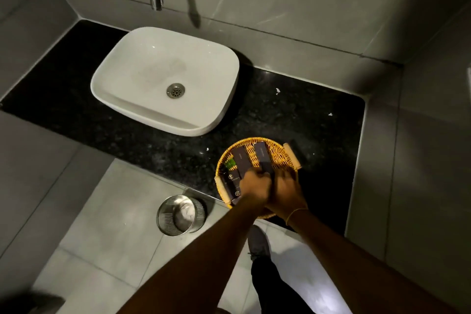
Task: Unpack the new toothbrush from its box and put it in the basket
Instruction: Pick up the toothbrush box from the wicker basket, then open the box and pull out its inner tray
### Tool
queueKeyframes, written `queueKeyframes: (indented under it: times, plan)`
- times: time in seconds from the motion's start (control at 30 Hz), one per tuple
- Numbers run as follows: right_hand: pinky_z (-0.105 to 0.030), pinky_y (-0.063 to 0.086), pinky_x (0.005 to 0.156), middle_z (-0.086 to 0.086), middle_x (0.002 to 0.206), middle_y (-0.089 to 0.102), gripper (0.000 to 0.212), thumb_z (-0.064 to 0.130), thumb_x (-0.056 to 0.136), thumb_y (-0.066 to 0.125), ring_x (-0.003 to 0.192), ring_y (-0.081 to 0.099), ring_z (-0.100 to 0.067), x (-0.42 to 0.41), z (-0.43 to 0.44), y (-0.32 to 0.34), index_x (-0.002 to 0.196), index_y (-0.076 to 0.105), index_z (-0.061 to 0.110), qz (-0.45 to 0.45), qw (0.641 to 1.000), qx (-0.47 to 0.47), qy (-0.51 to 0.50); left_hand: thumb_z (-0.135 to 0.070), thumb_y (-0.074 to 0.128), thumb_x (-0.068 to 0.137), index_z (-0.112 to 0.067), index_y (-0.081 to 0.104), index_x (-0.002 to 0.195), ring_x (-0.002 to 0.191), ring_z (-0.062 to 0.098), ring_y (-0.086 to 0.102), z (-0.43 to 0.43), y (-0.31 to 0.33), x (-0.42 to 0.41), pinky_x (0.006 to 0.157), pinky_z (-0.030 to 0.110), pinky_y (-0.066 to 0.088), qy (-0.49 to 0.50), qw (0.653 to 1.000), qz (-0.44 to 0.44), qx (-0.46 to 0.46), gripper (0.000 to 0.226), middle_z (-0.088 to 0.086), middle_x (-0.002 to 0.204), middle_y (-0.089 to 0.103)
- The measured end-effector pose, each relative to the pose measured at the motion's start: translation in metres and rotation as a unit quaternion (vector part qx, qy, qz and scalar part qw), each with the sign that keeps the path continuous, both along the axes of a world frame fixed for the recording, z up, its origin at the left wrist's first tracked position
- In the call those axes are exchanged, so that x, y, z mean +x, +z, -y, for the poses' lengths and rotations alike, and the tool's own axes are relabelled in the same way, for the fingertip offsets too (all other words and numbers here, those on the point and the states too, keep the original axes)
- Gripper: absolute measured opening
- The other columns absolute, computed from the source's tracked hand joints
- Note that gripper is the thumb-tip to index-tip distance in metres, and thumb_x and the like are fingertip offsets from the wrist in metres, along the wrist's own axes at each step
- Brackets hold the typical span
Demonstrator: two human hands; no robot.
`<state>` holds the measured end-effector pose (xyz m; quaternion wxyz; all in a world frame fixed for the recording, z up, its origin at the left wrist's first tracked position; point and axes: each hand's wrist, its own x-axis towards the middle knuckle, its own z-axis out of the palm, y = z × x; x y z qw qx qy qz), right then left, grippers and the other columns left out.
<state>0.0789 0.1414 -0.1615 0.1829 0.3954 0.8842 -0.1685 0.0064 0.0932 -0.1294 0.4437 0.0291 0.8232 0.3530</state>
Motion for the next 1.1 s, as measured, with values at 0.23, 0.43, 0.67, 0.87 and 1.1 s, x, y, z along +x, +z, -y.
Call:
queueKeyframes:
  times: [0.23, 0.43, 0.67, 0.87, 1.1]
  plan:
    - [-0.041, 0.056, 0.087, -0.010, 0.126, 0.060, 0.063, 0.028, 0.072, 0.077, 0.113, 0.060, -0.032, 0.014, 0.033, 0.046, 0.130, 0.053, 0.018, -0.157, 0.981, -0.046, -0.105, -0.019, 0.071, 0.094, -0.010, 0.078, 0.119, 0.111, 0.037, 0.074, 0.035, 0.021, -0.008, 0.101, 0.047, 0.059, 0.003, 0.999, 0.016, 0.047, 0.027, 0.019, 0.116, 0.080]
    - [-0.031, 0.056, 0.082, -0.007, 0.122, 0.063, 0.074, 0.010, 0.066, 0.076, 0.107, 0.066, -0.027, 0.011, 0.092, 0.101, 0.136, 0.053, 0.019, -0.267, 0.954, -0.109, -0.081, -0.001, 0.061, 0.100, -0.007, 0.070, 0.118, 0.086, 0.030, 0.067, 0.104, 0.060, -0.001, 0.076, 0.039, 0.057, 0.091, 0.962, 0.162, 0.202, 0.021, 0.021, 0.102, 0.070]
    - [-0.035, 0.063, 0.073, 0.000, 0.116, 0.061, 0.057, 0.011, 0.080, 0.073, 0.097, 0.066, -0.024, 0.013, 0.166, 0.174, 0.133, 0.057, 0.026, -0.392, 0.873, -0.283, -0.065, -0.017, 0.060, 0.106, -0.014, 0.063, 0.121, 0.073, 0.023, 0.075, 0.281, 0.124, 0.028, 0.056, 0.033, 0.061, 0.091, 0.945, 0.200, 0.241, 0.016, 0.008, 0.089, 0.080]
    - [-0.030, 0.061, 0.059, -0.019, 0.106, 0.076, 0.023, 0.003, 0.095, 0.065, 0.092, 0.075, -0.022, 0.002, 0.223, 0.214, 0.115, 0.073, 0.010, -0.359, 0.845, -0.393, 0.049, -0.015, 0.065, 0.103, -0.012, 0.062, 0.130, 0.074, 0.025, 0.073, 0.414, 0.139, 0.079, 0.051, 0.030, 0.054, 0.036, 0.957, 0.175, 0.227, 0.027, 0.014, 0.104, 0.082]
    - [-0.039, 0.064, 0.063, -0.011, 0.092, 0.079, 0.019, 0.001, 0.094, 0.062, 0.083, 0.077, -0.019, 0.016, 0.279, 0.214, 0.104, 0.077, 0.008, -0.320, 0.844, -0.403, 0.151, -0.014, 0.062, 0.104, -0.010, 0.062, 0.131, 0.067, 0.023, 0.069, 0.482, 0.144, 0.117, 0.049, 0.029, 0.049, 0.077, 0.950, 0.175, 0.245, 0.028, 0.013, 0.104, 0.082]
